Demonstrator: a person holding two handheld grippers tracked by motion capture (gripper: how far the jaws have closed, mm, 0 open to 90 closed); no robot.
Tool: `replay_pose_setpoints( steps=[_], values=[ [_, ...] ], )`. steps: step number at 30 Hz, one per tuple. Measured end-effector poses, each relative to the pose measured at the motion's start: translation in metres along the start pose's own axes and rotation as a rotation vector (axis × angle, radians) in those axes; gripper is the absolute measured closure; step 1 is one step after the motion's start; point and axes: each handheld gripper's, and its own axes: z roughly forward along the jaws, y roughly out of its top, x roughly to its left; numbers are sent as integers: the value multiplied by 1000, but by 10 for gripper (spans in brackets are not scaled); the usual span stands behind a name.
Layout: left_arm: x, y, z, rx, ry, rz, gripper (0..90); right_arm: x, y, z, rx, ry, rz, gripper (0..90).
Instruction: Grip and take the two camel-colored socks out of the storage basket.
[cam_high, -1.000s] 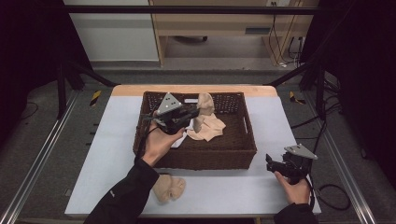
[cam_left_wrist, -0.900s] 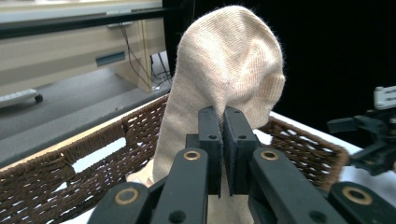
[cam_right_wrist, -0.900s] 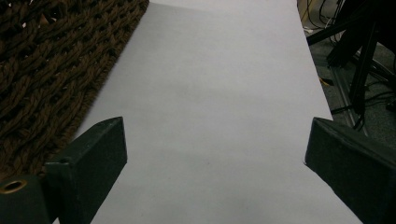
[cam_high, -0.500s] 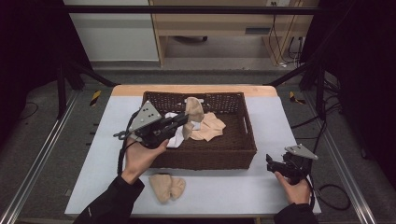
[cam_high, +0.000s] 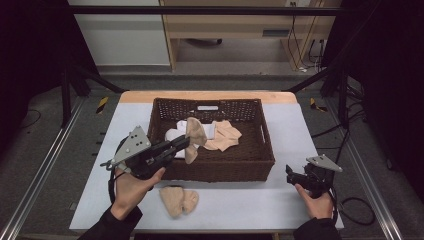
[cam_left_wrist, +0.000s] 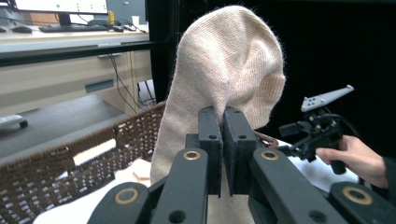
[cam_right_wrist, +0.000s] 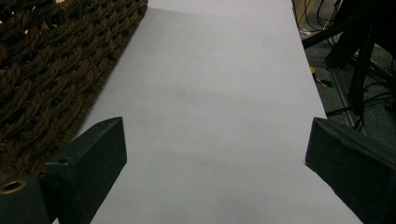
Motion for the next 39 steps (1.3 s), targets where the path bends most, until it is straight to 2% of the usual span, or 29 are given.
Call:
replay_pose_setpoints(
  steps=[7,14,21,27,34,39],
  values=[
    [-9,-15,-10,19,-25,-9,862,0,0,-1,-4,1,0,56],
    [-19,-41,-13,70,-41,-10,862,0,0,-1,-5,1,-6,55],
    [-21,-68,-12,137,-54,-44,862,1,0,-1,-2,0,-9,56],
    [-23,-94,0,229,-71,-72,862,1,-1,-1,0,0,-12,56],
    [-23,-124,20,350,-82,-76,861,1,-1,0,7,1,-14,56],
    [-25,-142,35,417,-99,-80,857,1,-2,1,12,1,-13,56]
  ],
)
